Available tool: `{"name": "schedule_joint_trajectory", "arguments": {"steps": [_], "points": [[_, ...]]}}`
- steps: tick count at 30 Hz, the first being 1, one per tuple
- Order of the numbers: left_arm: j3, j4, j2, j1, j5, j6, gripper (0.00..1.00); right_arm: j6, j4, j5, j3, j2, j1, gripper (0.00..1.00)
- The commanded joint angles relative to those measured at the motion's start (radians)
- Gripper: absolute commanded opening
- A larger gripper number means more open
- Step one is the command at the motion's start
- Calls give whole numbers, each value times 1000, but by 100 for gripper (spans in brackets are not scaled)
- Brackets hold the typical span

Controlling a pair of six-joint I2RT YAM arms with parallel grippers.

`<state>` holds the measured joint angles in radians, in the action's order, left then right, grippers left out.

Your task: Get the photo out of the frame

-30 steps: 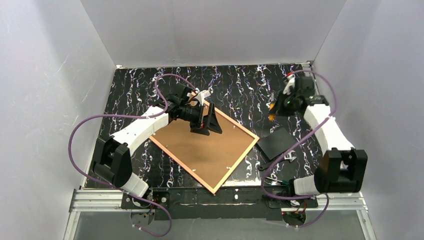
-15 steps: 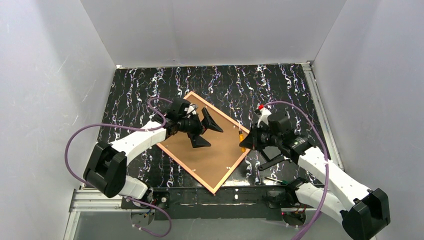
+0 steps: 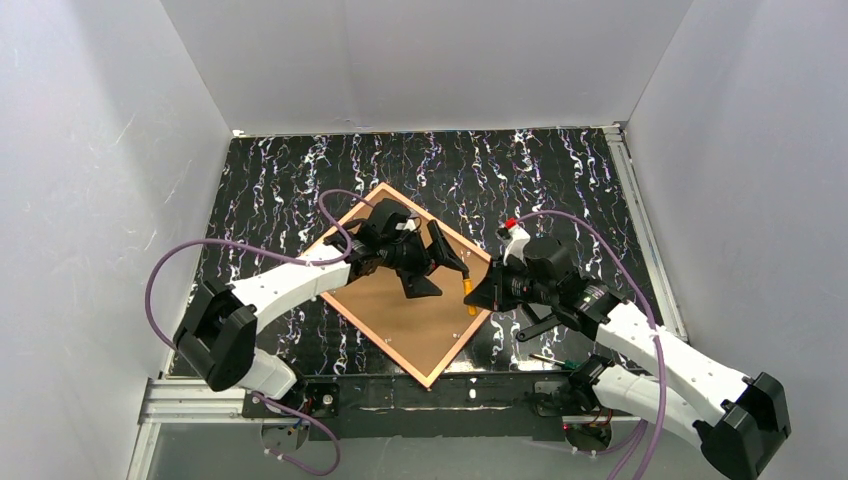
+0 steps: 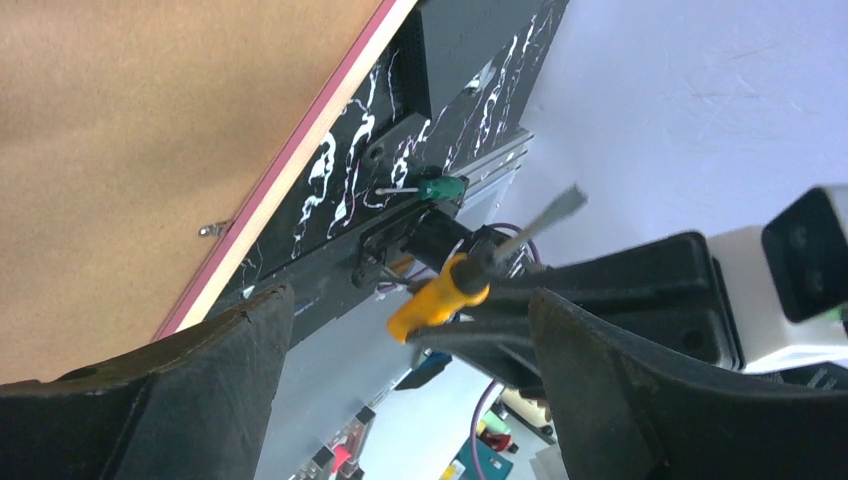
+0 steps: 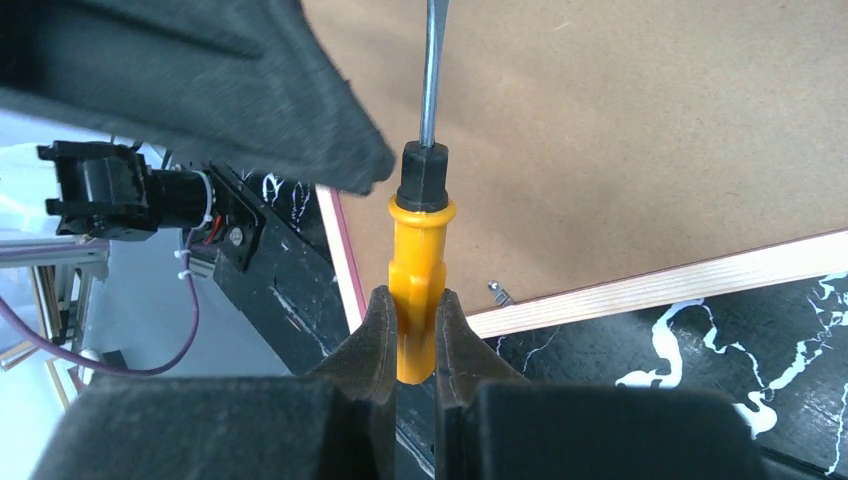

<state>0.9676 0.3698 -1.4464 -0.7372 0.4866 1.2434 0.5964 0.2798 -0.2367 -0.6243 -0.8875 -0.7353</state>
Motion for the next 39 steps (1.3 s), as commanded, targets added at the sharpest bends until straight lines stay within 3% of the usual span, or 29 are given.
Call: {"name": "schedule_joint_trajectory", "arguments": {"steps": [1, 4, 6, 12, 15, 16, 19, 28, 34, 39], "points": [[64, -61, -41, -17, -12, -52, 87, 12, -39, 7, -50, 22, -16, 1], [101, -83, -70, -34, -1, -62, 87, 8, -34, 20, -68, 18, -39, 1], [103, -79, -82, -39, -3, -47, 80, 9, -33, 37, -75, 19, -52, 1], [119, -107, -86, -39, -13, -18, 37, -37, 18, 155, -129, -6, -114, 1], [131, -115, -79, -35, -15, 2, 6, -65, 55, 229, -167, -26, -151, 1], [133, -118, -73, -33, -16, 13, 0, -73, 60, 268, -173, -27, -165, 1], [115, -77, -50, -20, -14, 93, 0, -68, 41, 338, -167, 9, -186, 1], [-103, 193, 41, 21, -74, 559, 0, 98, -175, 353, -49, 115, -188, 1], [-148, 120, 128, 22, -115, 612, 0, 226, -357, 375, 58, 144, -188, 1], [-188, 152, 158, 23, -141, 647, 0, 238, -289, 418, 33, 130, -187, 1]]}}
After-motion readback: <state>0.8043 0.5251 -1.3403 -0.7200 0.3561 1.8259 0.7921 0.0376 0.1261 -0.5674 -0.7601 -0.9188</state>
